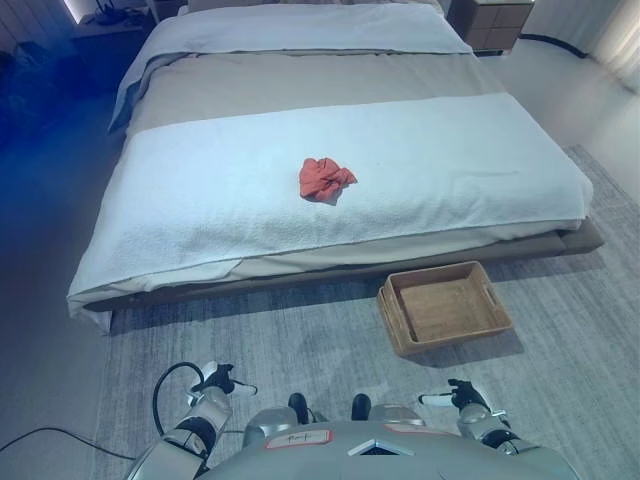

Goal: Put the clothes on the bed into the basket.

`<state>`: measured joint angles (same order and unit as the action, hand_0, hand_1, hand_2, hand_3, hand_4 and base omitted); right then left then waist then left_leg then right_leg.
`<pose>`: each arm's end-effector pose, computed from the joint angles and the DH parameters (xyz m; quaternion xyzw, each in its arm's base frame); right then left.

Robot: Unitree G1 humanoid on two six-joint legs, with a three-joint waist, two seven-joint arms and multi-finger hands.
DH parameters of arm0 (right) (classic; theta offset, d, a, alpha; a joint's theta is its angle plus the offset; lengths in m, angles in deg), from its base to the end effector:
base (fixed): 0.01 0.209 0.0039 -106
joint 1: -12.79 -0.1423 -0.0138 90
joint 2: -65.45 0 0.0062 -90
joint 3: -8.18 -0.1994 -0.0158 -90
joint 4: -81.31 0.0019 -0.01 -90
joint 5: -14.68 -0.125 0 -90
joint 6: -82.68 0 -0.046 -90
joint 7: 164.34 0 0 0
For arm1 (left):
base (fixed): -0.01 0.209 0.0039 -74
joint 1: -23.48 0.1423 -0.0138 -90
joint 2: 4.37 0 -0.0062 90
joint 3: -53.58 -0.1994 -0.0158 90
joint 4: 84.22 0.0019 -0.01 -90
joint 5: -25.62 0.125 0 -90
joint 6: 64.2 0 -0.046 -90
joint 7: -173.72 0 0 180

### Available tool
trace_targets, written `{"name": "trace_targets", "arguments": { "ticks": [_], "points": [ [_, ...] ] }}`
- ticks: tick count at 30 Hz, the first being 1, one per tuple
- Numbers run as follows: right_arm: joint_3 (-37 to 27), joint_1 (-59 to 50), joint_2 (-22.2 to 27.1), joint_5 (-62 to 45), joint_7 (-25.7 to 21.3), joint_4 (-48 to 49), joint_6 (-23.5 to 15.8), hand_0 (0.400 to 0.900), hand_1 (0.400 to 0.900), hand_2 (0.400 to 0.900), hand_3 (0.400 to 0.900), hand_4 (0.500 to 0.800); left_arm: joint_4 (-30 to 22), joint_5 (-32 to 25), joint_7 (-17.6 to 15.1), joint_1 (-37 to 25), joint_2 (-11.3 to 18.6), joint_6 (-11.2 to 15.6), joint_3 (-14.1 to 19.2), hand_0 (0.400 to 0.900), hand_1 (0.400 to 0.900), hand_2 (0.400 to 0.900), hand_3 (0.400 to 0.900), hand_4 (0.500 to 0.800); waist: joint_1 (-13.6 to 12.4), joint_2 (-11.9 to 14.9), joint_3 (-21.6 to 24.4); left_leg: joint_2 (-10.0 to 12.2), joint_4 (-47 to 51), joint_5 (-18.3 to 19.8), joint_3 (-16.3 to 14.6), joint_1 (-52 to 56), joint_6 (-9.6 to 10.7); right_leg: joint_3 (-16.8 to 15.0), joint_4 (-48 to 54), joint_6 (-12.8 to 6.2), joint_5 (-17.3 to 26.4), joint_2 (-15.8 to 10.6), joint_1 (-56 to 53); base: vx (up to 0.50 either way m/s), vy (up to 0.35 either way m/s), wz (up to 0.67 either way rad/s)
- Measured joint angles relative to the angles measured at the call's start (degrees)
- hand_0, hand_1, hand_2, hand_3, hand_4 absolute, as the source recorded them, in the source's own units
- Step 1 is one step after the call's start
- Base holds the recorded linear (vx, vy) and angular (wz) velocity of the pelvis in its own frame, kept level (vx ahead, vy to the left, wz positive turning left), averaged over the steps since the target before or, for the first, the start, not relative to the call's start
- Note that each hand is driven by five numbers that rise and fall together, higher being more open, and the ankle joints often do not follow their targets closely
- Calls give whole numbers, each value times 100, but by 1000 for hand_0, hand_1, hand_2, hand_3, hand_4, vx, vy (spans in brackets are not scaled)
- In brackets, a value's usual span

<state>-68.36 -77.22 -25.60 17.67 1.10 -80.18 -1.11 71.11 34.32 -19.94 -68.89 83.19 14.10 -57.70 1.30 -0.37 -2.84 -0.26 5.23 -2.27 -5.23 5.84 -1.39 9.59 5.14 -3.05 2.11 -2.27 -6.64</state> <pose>0.0588 -0.2305 -0.1199 -0.2730 0.5987 -0.0719 0.7495 0.0852 0.2092 -0.1177 0.3445 0.5613 -0.0154 0.7524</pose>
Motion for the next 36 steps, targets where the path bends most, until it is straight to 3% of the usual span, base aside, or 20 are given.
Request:
{"name": "trace_targets", "arguments": {
  "ticks": [24,29,33,36],
  "points": [
    [-1,-5,4,6,4,-14,2,900,900,900,900,800,-3,-12,3,22,3,2,55,900,900,900,900,800,-4,-17,-101,-7,2,45,-80,-3,22,-90,-19,8,-34,-3,83,10,25,-4],
    [-3,-100,19,6,5,1,-1,900,900,900,900,800,-7,-63,-8,-13,17,3,83,900,900,900,900,800,-5,-36,-232,-32,0,58,-157,-100,-60,-168,-274,30,-67,-31,299,25,129,-1],
    [-32,-284,123,3,2,13,-11,900,900,900,900,800,-10,-66,-19,-276,18,-11,96,900,900,900,900,800,21,-127,-631,-35,0,127,-23,-101,-273,-386,-2233,-125,-334,-114,1242,46,151,10],
    [-96,-305,138,-12,5,3,-8,900,900,900,900,800,-27,-62,-31,-421,76,-2,76,900,900,900,900,800,58,-63,-781,-142,2,181,155,-31,-414,-681,-3488,-219,-259,-163,1869,195,69,9]
  ]
}}
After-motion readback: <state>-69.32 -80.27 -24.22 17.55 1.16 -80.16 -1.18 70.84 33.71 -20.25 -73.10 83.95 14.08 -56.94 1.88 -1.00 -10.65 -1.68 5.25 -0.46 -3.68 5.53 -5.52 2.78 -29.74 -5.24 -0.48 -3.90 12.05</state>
